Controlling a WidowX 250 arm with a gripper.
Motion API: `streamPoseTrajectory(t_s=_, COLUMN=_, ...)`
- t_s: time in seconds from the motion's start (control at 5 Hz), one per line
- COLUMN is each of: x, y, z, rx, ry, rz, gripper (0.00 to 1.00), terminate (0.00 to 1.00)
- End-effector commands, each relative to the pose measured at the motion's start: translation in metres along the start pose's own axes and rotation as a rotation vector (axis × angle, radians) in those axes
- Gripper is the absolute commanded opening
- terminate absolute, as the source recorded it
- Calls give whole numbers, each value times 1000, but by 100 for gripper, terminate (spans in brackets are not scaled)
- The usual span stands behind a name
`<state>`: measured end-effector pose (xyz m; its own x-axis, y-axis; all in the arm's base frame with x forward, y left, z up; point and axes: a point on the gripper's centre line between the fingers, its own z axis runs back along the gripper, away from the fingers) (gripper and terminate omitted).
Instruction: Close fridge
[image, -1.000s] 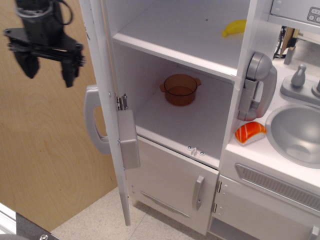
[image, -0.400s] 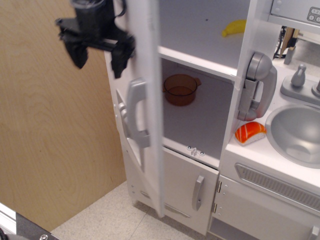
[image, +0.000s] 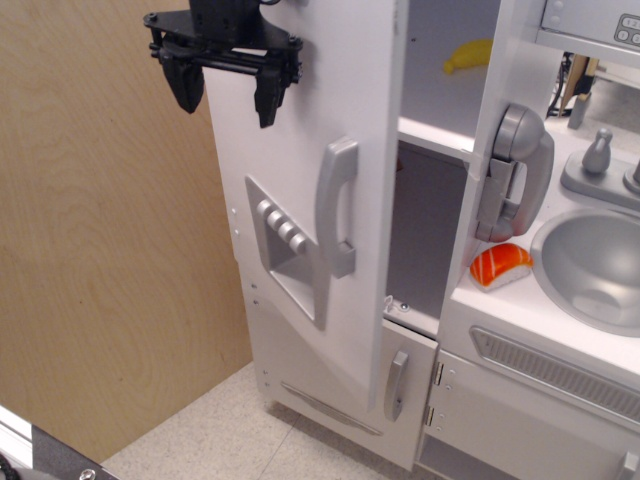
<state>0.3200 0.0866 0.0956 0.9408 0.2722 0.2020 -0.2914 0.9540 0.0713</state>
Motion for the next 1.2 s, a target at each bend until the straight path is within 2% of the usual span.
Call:
streamPoseTrajectory(t_s=0.0, x=29, y=-6, z=15, rx=0, ry=-31, rz=53, gripper=100, terminate=0)
streamPoseTrajectory(t_s=0.4, x=47, y=-11, z=11, rx=19, ry=-18, rz=89, gripper=100, terminate=0)
streamPoseTrajectory(t_s=1.0, x=61, y=-14, z=13, rx=11, ry=-10, rz=129, gripper=100, terminate=0)
